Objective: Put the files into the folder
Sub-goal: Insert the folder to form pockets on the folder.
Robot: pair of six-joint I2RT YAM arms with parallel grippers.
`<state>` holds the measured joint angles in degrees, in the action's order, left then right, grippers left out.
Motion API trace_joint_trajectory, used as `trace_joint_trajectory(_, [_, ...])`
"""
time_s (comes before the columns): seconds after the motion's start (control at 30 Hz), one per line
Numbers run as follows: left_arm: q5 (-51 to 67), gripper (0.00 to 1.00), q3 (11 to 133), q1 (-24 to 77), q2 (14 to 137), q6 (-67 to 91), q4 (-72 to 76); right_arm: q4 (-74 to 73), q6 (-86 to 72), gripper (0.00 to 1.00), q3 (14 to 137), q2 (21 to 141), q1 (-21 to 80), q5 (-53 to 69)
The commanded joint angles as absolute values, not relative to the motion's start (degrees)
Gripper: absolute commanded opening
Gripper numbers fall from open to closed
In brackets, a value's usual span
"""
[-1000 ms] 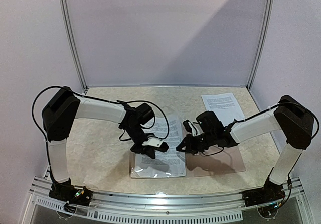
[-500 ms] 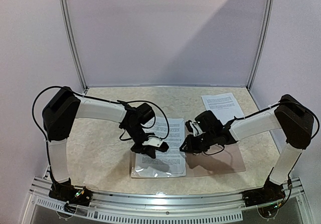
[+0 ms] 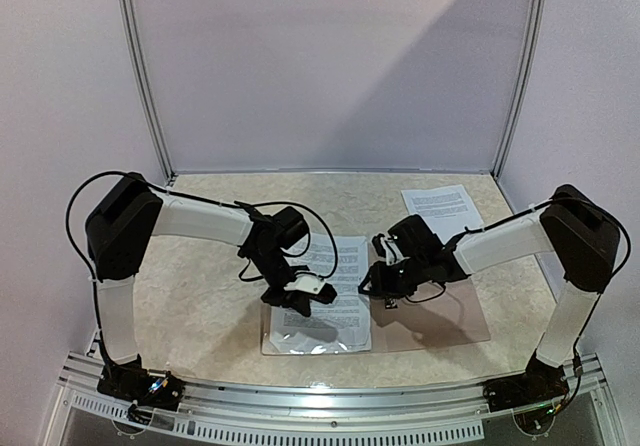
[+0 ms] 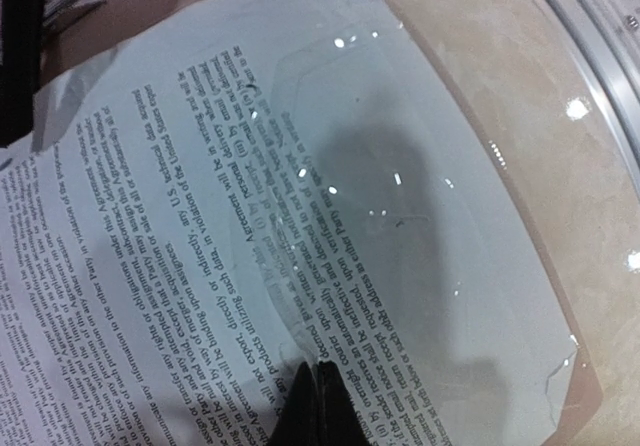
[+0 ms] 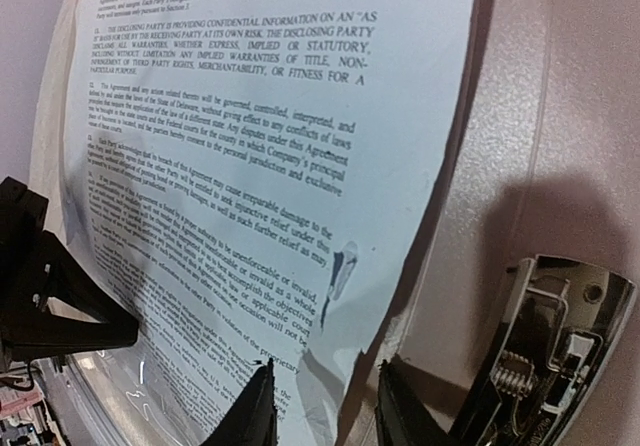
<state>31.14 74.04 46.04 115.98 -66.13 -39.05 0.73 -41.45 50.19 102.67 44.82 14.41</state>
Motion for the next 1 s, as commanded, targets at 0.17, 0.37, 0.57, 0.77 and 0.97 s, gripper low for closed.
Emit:
trace_joint_trajectory(0.17, [31.29,0.0,73.47,46.63,117.74,-65.96,-38.5,9.63,-43.29,0.11,48.42,105.02,44.58,21.94])
trace_joint_trajectory(0.37, [31.29,0.0,73.48,46.58,117.57,-65.93,-38.44,13.09,-43.97,0.1,47.89,105.35,44.56,23.9])
trace_joint_trajectory(0.57, [31.07,0.0,73.39,46.59,117.63,-66.31,-38.74,7.16,-42.06,0.17,50.33,105.36,45.42,19.01])
trace_joint_trajectory(0.77, [30.73,0.0,73.61,46.58,117.81,-66.32,-38.96,0.0,-37.09,0.22,53.73,103.71,48.0,11.63])
trace_joint_trajectory(0.97, [30.59,0.0,73.83,46.58,117.98,-66.24,-38.99,5.31,-37.94,0.2,53.44,105.66,48.11,19.73])
